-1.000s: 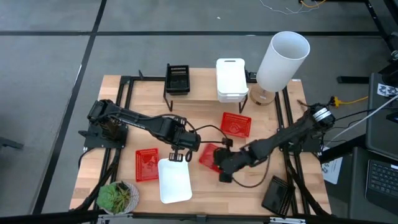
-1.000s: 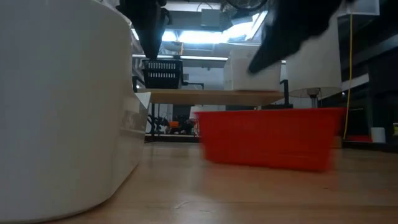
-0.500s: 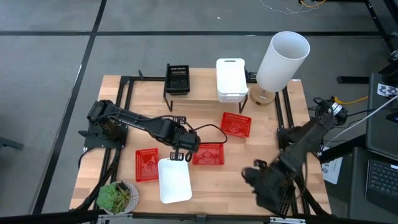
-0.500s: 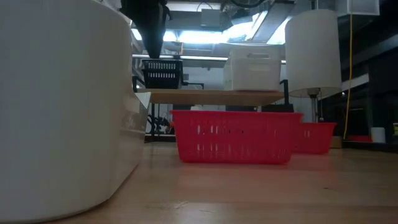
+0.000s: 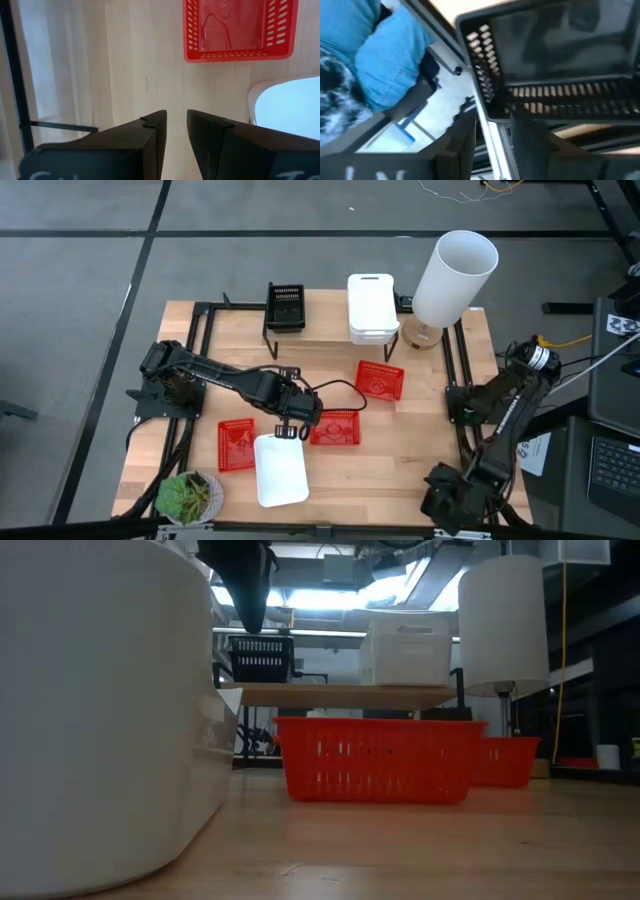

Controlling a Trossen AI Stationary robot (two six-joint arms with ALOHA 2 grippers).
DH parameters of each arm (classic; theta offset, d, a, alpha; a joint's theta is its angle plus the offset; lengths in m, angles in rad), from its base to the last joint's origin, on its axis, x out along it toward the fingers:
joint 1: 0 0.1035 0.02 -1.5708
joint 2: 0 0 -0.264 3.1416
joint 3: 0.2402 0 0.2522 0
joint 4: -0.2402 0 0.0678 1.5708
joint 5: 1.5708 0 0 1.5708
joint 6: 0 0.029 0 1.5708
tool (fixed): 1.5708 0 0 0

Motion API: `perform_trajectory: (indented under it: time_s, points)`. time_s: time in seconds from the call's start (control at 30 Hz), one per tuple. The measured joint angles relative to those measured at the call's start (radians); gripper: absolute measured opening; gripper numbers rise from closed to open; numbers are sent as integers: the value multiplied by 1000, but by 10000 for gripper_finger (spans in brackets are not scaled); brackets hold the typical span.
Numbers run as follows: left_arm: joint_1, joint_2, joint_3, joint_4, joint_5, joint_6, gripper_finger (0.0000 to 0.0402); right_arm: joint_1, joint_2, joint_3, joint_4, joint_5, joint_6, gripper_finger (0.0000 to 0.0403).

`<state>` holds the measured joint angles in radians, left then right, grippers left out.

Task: Stack baskets on shelf by color
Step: Stack the black bin on top of the black bin on the shelf

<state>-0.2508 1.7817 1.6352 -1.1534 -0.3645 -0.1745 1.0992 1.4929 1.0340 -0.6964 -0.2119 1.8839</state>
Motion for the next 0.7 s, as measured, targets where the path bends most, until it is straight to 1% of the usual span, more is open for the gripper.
perform_trajectory:
  time_s: [0.1,0.23,0.3,0.37,0.4,0.43,0.47,0.53,0.57,0.63,0.7]
  points:
    - [0,0,0,0,0,-2,69,7,0,-41,-10,-3,1,121]
    - [0,0,0,0,0,-8,69,5,5,-154,-1,-8,-2,121]
    - [0,0,0,1,0,-8,69,5,11,-217,17,-52,0,121]
    - [0,0,0,4,0,-7,69,-3,19,-264,45,-64,-4,121]
    - [0,0,0,4,-1,-7,69,-14,19,-283,54,-61,-4,121]
    - [0,0,0,5,-2,-7,69,-25,20,-299,54,-32,-4,121]
    - [0,0,0,5,-7,-7,69,-38,20,-313,55,16,-8,121]
    - [0,0,0,10,-15,-9,69,-79,20,-322,97,170,-36,121]
    - [0,0,0,14,-16,-9,69,-98,19,-319,120,271,-59,121]
    - [0,0,0,29,-18,-8,69,-145,20,-324,102,470,-93,121]
    - [0,0,0,37,-18,-8,69,-194,21,-326,121,662,-142,121]
